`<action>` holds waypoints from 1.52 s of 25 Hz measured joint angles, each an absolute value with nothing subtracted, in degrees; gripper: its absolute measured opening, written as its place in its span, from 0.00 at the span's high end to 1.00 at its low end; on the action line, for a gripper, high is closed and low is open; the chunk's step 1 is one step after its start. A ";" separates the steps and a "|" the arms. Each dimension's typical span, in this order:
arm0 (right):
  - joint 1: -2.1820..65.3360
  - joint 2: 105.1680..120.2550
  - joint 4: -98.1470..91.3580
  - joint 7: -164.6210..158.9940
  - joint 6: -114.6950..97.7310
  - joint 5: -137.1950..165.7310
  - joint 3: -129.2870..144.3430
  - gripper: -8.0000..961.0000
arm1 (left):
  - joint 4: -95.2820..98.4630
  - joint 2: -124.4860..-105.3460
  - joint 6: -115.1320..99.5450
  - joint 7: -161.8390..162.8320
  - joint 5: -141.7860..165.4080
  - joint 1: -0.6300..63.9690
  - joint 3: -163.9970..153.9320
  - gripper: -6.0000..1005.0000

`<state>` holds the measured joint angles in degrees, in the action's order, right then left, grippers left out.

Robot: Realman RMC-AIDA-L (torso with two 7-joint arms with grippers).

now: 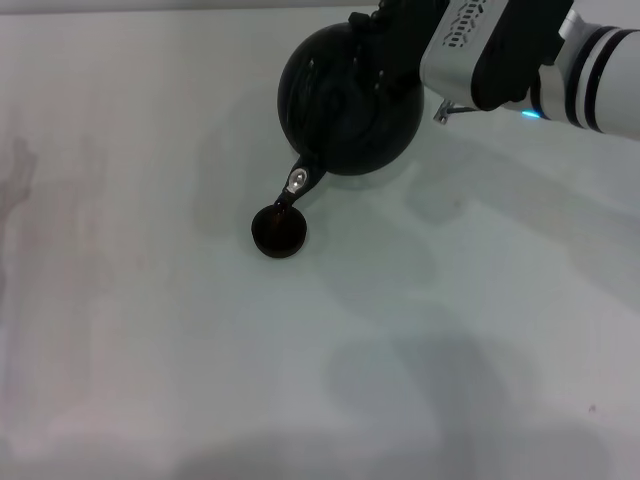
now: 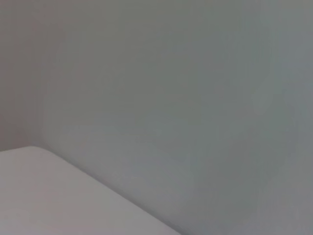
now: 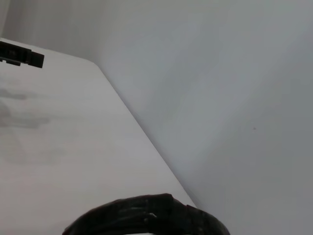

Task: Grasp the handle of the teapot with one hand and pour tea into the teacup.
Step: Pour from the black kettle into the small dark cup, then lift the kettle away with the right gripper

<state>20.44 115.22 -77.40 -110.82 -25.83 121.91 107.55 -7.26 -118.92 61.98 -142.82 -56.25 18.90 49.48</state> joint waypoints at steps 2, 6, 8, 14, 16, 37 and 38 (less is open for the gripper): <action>20.37 115.22 -77.34 -110.83 -25.83 121.82 107.52 0.82 | -7.35 -118.92 61.91 -142.83 -56.25 18.90 49.48 0.16; 20.31 115.22 -77.31 -110.91 -25.84 121.63 107.50 0.82 | -7.45 -118.92 61.88 -142.82 -56.25 18.97 49.49 0.16; 20.30 115.22 -77.31 -110.91 -25.84 121.69 107.51 0.82 | -7.46 -118.92 61.87 -142.82 -56.25 19.00 49.48 0.16; 20.19 115.22 -77.31 -110.90 -25.83 121.93 107.58 0.82 | -7.51 -118.92 61.87 -142.82 -56.25 18.99 49.48 0.16; 20.19 115.22 -77.29 -110.90 -25.83 121.93 107.58 0.81 | -7.57 -118.92 61.87 -142.83 -56.25 18.98 49.48 0.16; 17.67 115.31 -76.64 -113.66 -27.83 113.68 103.50 0.80 | -7.64 -118.91 61.87 -142.76 -56.51 19.51 49.70 0.16; 17.54 115.32 -76.64 -114.85 -28.30 113.63 103.03 0.80 | -7.64 -118.91 61.87 -142.75 -56.53 19.52 49.75 0.16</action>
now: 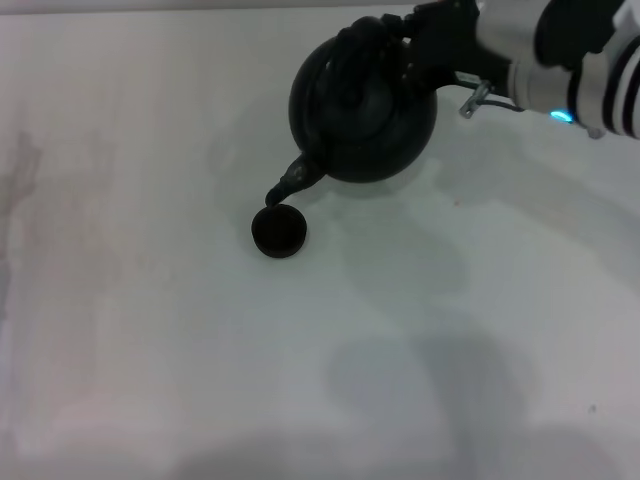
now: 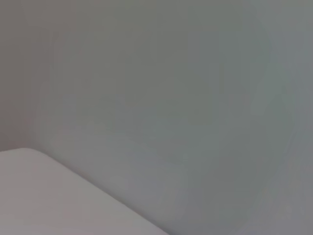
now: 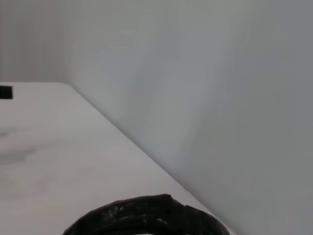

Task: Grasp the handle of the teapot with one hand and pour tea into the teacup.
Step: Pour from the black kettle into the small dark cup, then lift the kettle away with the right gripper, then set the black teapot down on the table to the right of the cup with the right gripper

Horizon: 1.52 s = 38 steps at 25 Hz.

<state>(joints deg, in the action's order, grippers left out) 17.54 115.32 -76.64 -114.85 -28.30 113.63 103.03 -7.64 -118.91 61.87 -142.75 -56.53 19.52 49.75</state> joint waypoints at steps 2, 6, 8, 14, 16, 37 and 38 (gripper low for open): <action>17.02 115.31 -76.64 -118.74 -29.39 113.60 101.31 0.80 | -7.64 -118.91 61.87 -142.74 -56.57 19.52 49.79 0.16; 15.64 115.31 -76.64 -122.50 -32.82 112.96 97.04 0.80 | -7.61 -118.90 61.87 -142.73 -56.68 19.57 49.83 0.16; 15.13 115.36 -76.08 -122.93 -35.64 112.05 94.32 0.80 | -7.54 -118.83 61.87 -142.73 -56.69 19.70 49.84 0.16; 13.69 115.38 -73.74 -124.83 -45.21 110.86 84.67 0.79 | -7.12 -118.73 61.87 -142.73 -56.53 20.44 49.84 0.16; 13.23 115.37 -72.47 -124.82 -47.28 110.79 81.83 0.79 | -7.11 -118.71 61.86 -142.73 -56.48 20.60 49.81 0.16; 13.00 115.33 -65.17 -124.29 -48.83 110.44 75.55 0.78 | -7.03 -118.72 61.69 -142.82 -56.25 20.71 49.48 0.16; 12.99 115.32 -64.98 -124.30 -48.85 110.24 75.45 0.78 | -7.03 -118.72 61.69 -142.82 -56.25 20.71 49.48 0.16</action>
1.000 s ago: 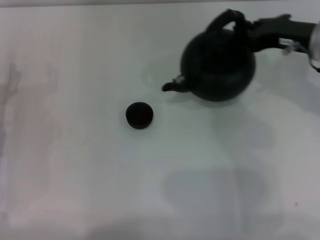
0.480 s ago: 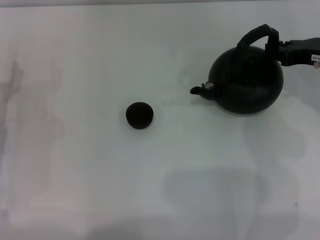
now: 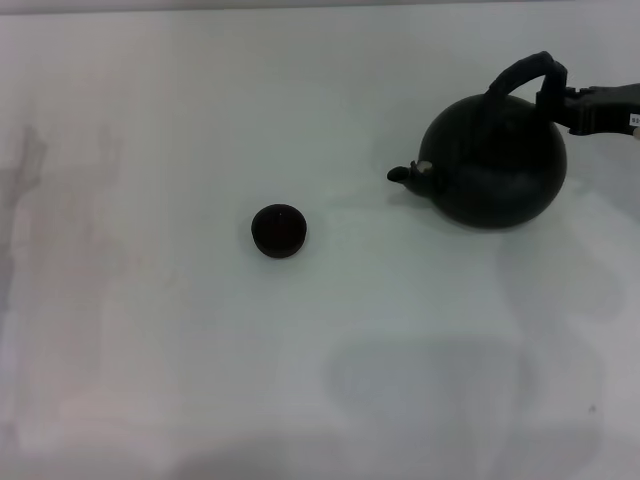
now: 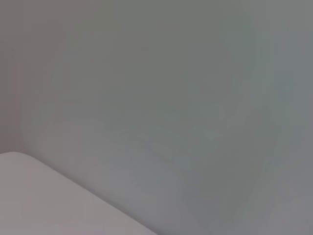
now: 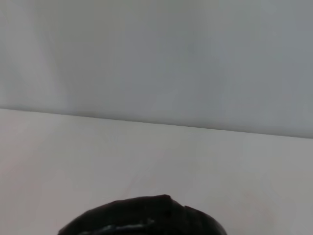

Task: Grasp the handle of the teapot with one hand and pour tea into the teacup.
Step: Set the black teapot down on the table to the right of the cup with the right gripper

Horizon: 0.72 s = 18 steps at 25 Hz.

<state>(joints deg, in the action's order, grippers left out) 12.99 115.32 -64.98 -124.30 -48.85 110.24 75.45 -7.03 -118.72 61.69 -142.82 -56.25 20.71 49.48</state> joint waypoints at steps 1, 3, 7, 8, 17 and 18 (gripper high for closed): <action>12.86 115.32 -64.92 -124.29 -48.93 109.96 75.37 0.78 | -7.03 -118.73 61.70 -142.83 -56.25 20.70 49.47 0.16; 12.25 115.30 -65.01 -124.27 -49.01 109.10 75.32 0.78 | -7.03 -118.74 61.69 -142.83 -56.25 20.68 49.42 0.16; 11.46 115.21 -65.18 -123.93 -49.44 107.74 74.56 0.61 | -7.03 -118.74 61.69 -142.82 -56.24 20.75 49.38 0.16; 11.44 115.22 -65.08 -123.78 -49.59 107.63 74.12 0.57 | -7.03 -118.74 61.69 -142.83 -56.24 20.79 49.39 0.16; 10.96 115.19 -63.90 -123.60 -52.13 106.23 70.47 0.29 | -7.03 -118.67 61.70 -142.82 -56.25 21.01 49.42 0.16; 11.09 115.24 -63.52 -123.60 -53.52 106.02 69.18 0.27 | -7.02 -118.67 61.70 -142.83 -56.25 21.01 49.43 0.16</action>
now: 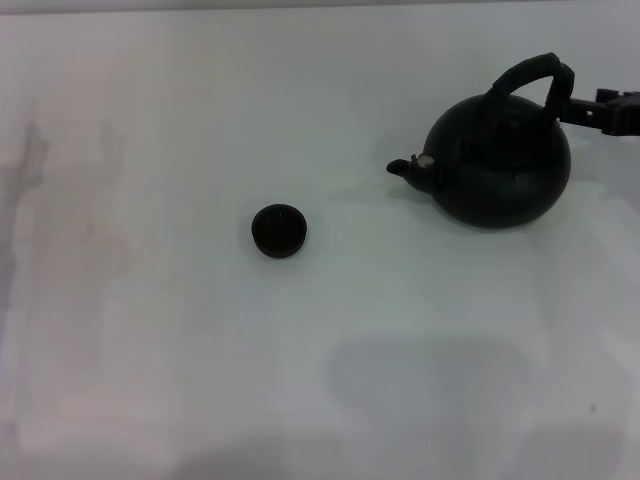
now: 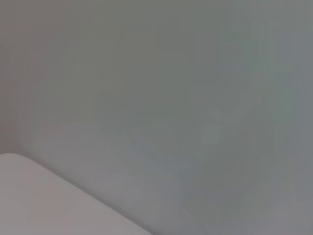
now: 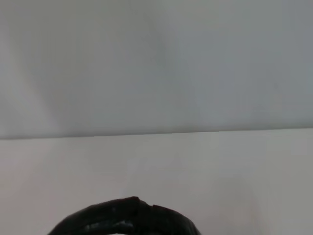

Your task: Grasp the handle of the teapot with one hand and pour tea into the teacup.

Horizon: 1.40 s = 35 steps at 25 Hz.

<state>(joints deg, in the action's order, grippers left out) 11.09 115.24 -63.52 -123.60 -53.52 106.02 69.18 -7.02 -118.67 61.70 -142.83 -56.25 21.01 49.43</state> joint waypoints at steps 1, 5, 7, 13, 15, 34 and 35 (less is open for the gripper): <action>11.25 115.28 -63.07 -123.55 -54.92 105.67 67.84 0.25 | -7.00 -118.66 61.70 -142.83 -56.25 21.01 49.46 0.16; 11.82 115.00 -60.96 -121.62 -60.72 103.68 62.87 0.16 | -6.97 -118.58 61.71 -142.87 -56.25 21.01 49.50 0.16; 12.01 114.95 -59.61 -119.70 -64.51 103.39 58.66 0.14 | -6.96 -118.58 61.70 -142.88 -56.25 21.01 49.52 0.16; 13.11 115.15 -50.23 -110.51 -70.78 96.53 43.87 0.10 | -6.94 -118.75 61.78 -142.91 -56.30 20.81 49.58 0.16; 13.26 115.19 -45.60 -102.12 -70.63 90.96 41.80 0.10 | -6.94 -118.79 61.92 -142.91 -56.28 20.76 49.52 0.16; 19.17 115.55 -8.60 -22.39 -73.91 43.21 40.97 0.10 | -7.52 -119.14 61.52 -153.38 -49.56 20.12 49.30 0.16; 19.19 115.55 -8.51 -22.45 -73.85 43.15 40.96 0.10 | -7.57 -119.15 61.52 -154.13 -49.06 20.10 49.30 0.16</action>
